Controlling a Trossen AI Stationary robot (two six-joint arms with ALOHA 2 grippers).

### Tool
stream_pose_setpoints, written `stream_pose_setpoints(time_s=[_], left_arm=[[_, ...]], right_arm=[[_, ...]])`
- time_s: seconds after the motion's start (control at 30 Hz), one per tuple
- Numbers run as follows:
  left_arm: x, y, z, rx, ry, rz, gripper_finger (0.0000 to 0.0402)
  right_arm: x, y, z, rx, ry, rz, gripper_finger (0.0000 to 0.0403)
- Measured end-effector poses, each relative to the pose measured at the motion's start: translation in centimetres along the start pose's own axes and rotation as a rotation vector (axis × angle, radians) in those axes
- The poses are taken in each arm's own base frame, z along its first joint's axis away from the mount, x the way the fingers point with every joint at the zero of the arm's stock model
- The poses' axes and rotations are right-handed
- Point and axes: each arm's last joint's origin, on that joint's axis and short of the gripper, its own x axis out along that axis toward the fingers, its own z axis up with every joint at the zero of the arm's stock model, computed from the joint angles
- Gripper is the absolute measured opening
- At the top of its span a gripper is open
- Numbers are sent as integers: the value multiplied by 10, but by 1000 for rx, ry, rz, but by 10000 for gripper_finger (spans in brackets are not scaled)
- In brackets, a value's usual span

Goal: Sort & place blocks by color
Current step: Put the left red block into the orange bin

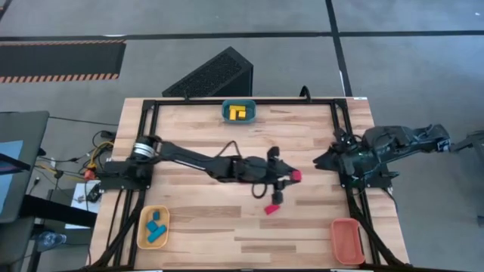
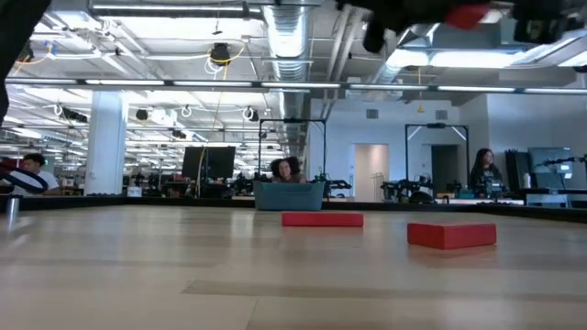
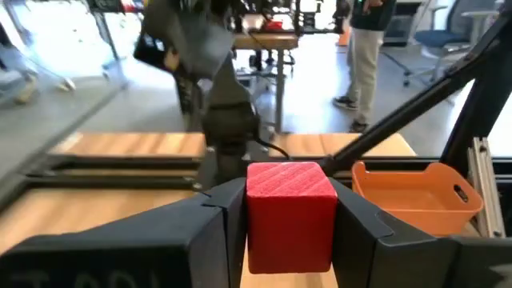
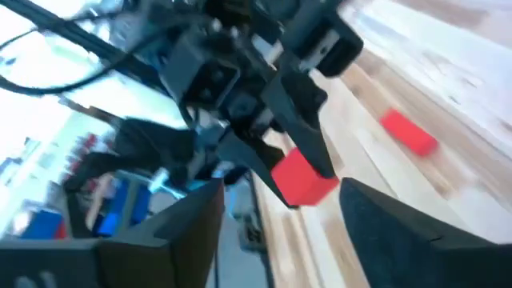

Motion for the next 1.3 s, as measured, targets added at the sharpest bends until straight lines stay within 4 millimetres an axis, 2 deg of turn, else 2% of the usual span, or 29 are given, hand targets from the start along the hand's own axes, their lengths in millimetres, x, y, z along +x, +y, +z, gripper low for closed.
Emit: stream_pose_setpoints(time_s=[0.17, 0.3, 0.4, 0.57, 0.7, 0.8, 1.1, 1.3], left_arm=[[-33, 2, 35, 50, -64, 19, 108], [-45, 5, 41, 75, -9, 22, 107], [-60, 7, 59, 81, -45, 24, 108], [-81, 10, 78, 147, -49, 50, 108], [-96, 10, 88, 221, -38, 97, 108], [-97, 8, 87, 229, -13, 108, 108], [-98, 0, 82, 265, 17, 140, 108], [-98, 0, 82, 254, 17, 162, 108]], right_arm=[[25, 14, 9, -53, -74, 71, 315], [55, 24, 20, -80, -150, 145, 324], [75, 25, 27, -42, -166, 183, 324], [93, 22, 30, 33, -183, 169, 324], [100, 31, 36, 10, -252, 284, 325], [104, 35, 38, 15, -279, 338, 325], [119, 32, 33, 66, -219, 341, 309], [120, 34, 29, 82, -190, 344, 297]])
